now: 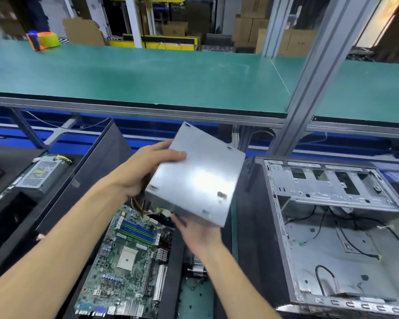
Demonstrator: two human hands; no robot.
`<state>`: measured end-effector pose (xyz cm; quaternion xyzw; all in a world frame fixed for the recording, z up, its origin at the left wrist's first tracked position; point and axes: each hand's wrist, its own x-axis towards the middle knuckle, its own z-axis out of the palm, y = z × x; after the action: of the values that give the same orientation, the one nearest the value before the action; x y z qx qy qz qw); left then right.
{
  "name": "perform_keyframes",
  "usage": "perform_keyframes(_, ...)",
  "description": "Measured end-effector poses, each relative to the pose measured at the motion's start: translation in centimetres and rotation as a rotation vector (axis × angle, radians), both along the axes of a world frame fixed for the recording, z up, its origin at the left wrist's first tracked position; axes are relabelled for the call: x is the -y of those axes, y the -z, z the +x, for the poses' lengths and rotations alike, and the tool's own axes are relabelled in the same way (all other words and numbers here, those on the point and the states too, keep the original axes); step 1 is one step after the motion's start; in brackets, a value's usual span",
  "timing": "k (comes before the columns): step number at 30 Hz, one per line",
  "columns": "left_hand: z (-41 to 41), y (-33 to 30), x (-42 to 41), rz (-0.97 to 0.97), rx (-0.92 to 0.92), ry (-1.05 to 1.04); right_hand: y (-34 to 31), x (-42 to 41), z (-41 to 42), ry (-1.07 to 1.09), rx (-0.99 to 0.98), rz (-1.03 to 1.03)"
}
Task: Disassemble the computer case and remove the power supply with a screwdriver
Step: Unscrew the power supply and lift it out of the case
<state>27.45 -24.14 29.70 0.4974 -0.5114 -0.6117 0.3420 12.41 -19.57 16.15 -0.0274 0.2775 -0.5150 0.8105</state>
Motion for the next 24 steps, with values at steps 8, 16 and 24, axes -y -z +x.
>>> perform_keyframes(8,0.0,2.0,6.2,0.112,-0.129,-0.469,-2.1,-0.5,8.0,-0.489,-0.473,-0.300)
perform_keyframes(16,1.5,7.7,12.5,-0.119,0.332,-0.621,-1.0,1.6,8.0,-0.568,-0.711,-0.414)
perform_keyframes(24,1.6,14.2,14.2,-0.105,0.733,-0.602,1.9,2.9,8.3,-0.612,-0.768,-0.319)
